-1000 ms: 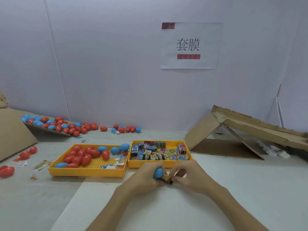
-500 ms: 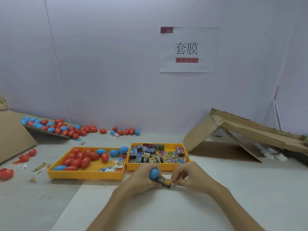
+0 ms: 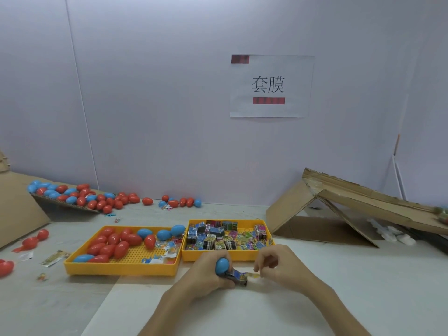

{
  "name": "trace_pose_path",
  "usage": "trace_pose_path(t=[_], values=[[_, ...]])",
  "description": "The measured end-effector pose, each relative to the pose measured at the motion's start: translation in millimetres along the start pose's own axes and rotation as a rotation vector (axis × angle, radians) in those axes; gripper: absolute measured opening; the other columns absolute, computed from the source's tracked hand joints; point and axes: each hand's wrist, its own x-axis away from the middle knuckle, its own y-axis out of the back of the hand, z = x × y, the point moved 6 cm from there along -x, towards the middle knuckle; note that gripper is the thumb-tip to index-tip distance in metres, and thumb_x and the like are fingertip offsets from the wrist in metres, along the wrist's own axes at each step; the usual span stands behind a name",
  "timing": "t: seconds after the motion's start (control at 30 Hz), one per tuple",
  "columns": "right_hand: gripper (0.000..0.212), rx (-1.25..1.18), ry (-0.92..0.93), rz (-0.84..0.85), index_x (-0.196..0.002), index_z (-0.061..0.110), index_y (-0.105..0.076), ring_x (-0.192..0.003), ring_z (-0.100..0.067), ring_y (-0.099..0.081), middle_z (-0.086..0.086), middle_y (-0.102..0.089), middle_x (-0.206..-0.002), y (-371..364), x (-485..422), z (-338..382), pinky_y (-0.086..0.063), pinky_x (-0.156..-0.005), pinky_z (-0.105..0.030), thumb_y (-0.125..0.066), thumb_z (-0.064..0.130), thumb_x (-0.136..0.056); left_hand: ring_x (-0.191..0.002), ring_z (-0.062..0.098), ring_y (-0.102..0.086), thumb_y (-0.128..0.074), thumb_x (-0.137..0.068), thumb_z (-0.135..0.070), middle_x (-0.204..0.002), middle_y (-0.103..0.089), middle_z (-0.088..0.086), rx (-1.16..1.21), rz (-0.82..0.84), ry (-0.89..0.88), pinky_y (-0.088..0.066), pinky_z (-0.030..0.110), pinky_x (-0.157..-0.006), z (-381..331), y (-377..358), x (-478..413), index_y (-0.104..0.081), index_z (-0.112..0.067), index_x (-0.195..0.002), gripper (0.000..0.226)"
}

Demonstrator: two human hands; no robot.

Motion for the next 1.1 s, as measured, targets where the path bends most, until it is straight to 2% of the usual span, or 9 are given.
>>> trace_pose_path(t=[0.1, 0.2, 0.37, 0.47, 0.57, 0.73, 0.87, 0.93, 1.1], values=[[0.025, -0.149, -0.015, -0.126, -0.06, 0.028, -0.061, -0.073, -0.023, -0.067, -0.005, -0.071, -0.075, 15, 1, -8, -0.056, -0.072, -0.039, -0.05, 0.006, -0.067, -0.097, 0.013, -0.066, -0.087, -0.077, -0.013, -0.101, -0.069, -0.003, -0.001, -0.012, 0.006, -0.057, 0.026, -0.084, -1, 1, 2, -0.061, -0.024, -0.085, 0.029], [0.021, -0.326, -0.044, -0.195, -0.063, 0.024, -0.064, -0.07, -0.023, -0.063, -0.008, -0.067, -0.072, 23, 1, -14, -0.051, -0.067, -0.032, -0.056, 0.004, -0.066, -0.097, 0.009, -0.066, -0.088, -0.076, -0.017, -0.103, -0.069, -0.006, 0.022, 0.005, 0.027, -0.057, 0.024, -0.082, 2, -1, 4, -0.06, -0.027, -0.086, 0.031], [0.011, -0.518, -0.058, -0.171, -0.072, 0.012, -0.066, -0.076, -0.025, -0.067, -0.012, -0.071, -0.078, 15, -1, -15, -0.055, -0.073, -0.032, -0.072, 0.003, -0.071, -0.099, 0.002, -0.068, -0.083, -0.08, -0.031, -0.108, -0.072, -0.011, 0.104, 0.006, 0.04, -0.058, 0.026, -0.087, 1, 2, 4, -0.061, -0.027, -0.087, 0.023], [0.015, -0.581, -0.036, -0.172, -0.079, 0.006, -0.066, -0.076, -0.025, -0.07, -0.017, -0.073, -0.082, 7, -3, -9, -0.057, -0.071, -0.031, -0.075, -0.006, -0.082, -0.099, -0.001, -0.066, -0.082, -0.083, -0.026, -0.11, -0.07, -0.011, 0.173, -0.089, -0.023, -0.057, 0.02, -0.079, -10, 8, 5, -0.061, -0.023, -0.083, 0.021], [0.012, -0.6, -0.015, -0.138, -0.084, 0.003, -0.066, -0.075, -0.025, -0.071, -0.018, -0.074, -0.084, 1, -4, 3, -0.057, -0.07, -0.03, -0.075, -0.005, -0.083, -0.097, 0.01, -0.07, -0.083, -0.083, -0.021, -0.104, -0.072, -0.008, 0.375, -0.139, -0.075, -0.059, 0.026, -0.075, -22, 11, 6, -0.062, -0.014, -0.085, 0.022], [0.013, -0.56, 0.025, -0.106, -0.088, 0.003, -0.068, -0.074, -0.027, -0.069, -0.017, -0.073, -0.083, -7, 0, 16, -0.056, -0.072, -0.031, -0.079, 0.001, -0.083, -0.085, 0.016, -0.07, -0.087, -0.077, -0.037, -0.093, -0.072, 0.0, 0.488, -0.12, -0.153, -0.06, 0.029, -0.075, -42, 8, 11, -0.066, -0.024, -0.082, 0.026], [0.016, -0.553, 0.041, -0.09, -0.09, 0.007, -0.07, -0.076, -0.024, -0.069, -0.014, -0.073, -0.084, -9, 1, 21, -0.055, -0.072, -0.032, -0.082, 0.003, -0.08, -0.08, 0.018, -0.069, -0.085, -0.08, -0.013, -0.087, -0.07, 0.009, 0.426, -0.172, -0.148, -0.061, 0.03, -0.074, -41, 8, 9, -0.062, -0.006, -0.088, 0.025], [0.018, -0.551, 0.035, -0.096, -0.092, 0.013, -0.072, -0.076, -0.022, -0.069, -0.011, -0.072, -0.082, -9, 1, 21, -0.055, -0.072, -0.032, -0.082, 0.004, -0.08, -0.076, 0.012, -0.069, -0.082, -0.081, -0.003, -0.081, -0.07, 0.002, 0.405, -0.182, -0.143, -0.06, 0.028, -0.071, -39, 8, 9, -0.06, -0.002, -0.088, 0.023], [0.02, -0.521, 0.048, -0.096, -0.098, 0.029, -0.073, -0.071, -0.018, -0.066, -0.006, -0.071, -0.079, -8, 2, 25, -0.053, -0.068, -0.028, -0.082, 0.02, -0.082, -0.073, 0.004, -0.065, -0.081, -0.082, -0.007, -0.076, -0.066, -0.008, 0.412, -0.224, -0.114, -0.056, 0.021, -0.067, -35, 9, 8, -0.063, -0.001, -0.089, 0.02]])
